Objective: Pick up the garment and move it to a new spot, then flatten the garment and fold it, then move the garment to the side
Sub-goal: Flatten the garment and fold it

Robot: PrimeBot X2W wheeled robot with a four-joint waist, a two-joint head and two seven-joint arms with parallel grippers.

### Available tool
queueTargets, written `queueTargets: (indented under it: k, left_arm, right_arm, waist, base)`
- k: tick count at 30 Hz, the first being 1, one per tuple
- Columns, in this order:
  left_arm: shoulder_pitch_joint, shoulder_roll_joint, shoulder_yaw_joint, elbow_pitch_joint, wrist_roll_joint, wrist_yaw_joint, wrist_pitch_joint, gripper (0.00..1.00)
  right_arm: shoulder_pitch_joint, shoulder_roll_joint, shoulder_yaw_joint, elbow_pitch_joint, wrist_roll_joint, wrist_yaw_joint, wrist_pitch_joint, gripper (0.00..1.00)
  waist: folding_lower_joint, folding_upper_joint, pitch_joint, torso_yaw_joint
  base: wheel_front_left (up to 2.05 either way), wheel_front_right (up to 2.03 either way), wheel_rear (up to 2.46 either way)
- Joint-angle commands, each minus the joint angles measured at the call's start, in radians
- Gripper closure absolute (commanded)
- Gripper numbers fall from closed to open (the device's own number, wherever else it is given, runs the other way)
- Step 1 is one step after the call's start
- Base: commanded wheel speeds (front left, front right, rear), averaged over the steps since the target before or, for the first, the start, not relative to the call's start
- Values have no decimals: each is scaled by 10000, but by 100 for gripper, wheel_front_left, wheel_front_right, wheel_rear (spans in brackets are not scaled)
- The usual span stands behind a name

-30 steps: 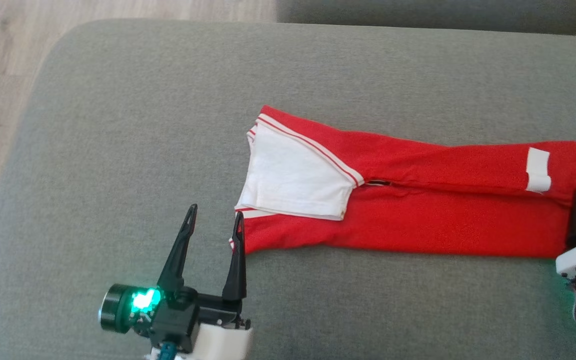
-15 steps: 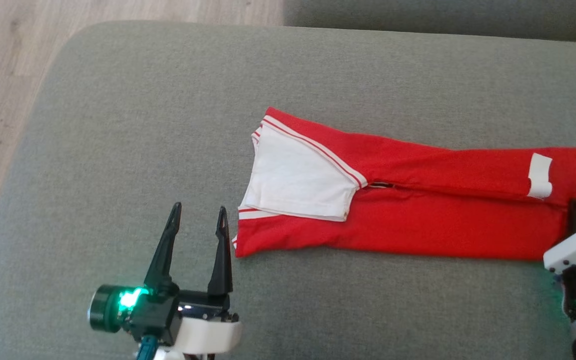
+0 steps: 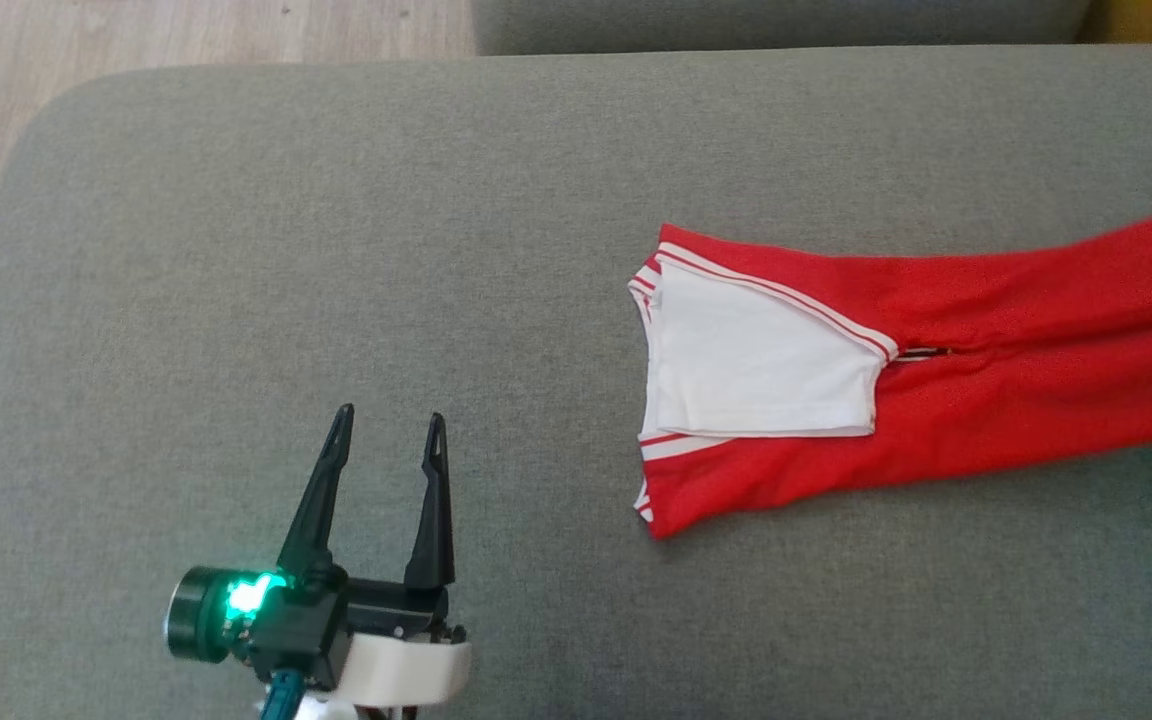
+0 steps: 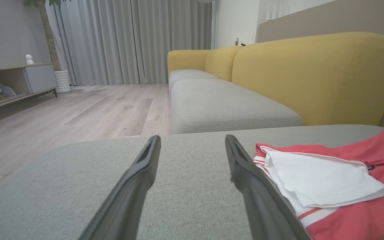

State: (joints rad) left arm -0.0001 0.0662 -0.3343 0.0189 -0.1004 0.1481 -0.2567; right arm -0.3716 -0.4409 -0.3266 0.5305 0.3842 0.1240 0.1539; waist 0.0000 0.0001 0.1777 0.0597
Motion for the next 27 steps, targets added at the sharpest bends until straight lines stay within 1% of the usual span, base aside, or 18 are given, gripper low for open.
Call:
queueTargets:
  k: [1,4,6,11,14,17,20,24,26,27]
  left_arm:
    - [-267,-72,389,-264,162,-40,-51,0]
    - [-299,-99,413,-199,187,-76,-51,0]
    - [-298,-115,409,-149,169,-94,-51,0]
    - [-310,-141,360,-25,112,-154,-51,0]
    - [-331,-149,337,49,89,-222,-51,0]
    - [-359,-153,373,138,105,-262,-51,0]
    - [-381,-156,402,212,80,-296,-51,0]
    - [-423,-158,269,305,-48,-325,-51,0]
    - [-437,-158,227,327,-79,-334,-51,0]
    - [-448,-158,199,348,-104,-341,-51,0]
  right_arm:
    - [-228,-228,159,-892,-49,67,313,100]
    - [-90,150,233,-2359,-27,67,998,100]
    - [60,549,357,-3361,-11,67,1357,100]
    - [474,1982,1051,-5503,107,67,2009,100]
    - [605,2811,1720,-6287,101,67,2160,100]
    - [659,3392,2488,-6608,-11,67,2176,100]
    - [681,3698,3320,-6430,33,67,2136,100]
    - [813,3877,4151,-5746,61,67,1840,100]
    - [870,3891,4336,-5537,53,67,1749,100]
    - [946,3896,4557,-5320,227,67,1649,100]
  waist:
    - [0,-1,3,-66]
    - [0,-1,-41,-104]
    - [0,-1,-93,-94]
    - [0,-1,-188,2]
    - [0,-1,-185,124]
    - [0,-1,-135,292]
    - [0,-1,-69,458]
    - [0,-1,5,711]
    - [0,-1,23,774]
    - [0,-1,33,820]
  base:
    - [0,0,0]
    - [0,0,0]
    - [0,0,0]
    - [0,0,0]
    - [0,0,0]
    - [0,0,0]
    - [0,0,0]
    - [0,0,0]
    - [0,0,0]
    - [0,0,0]
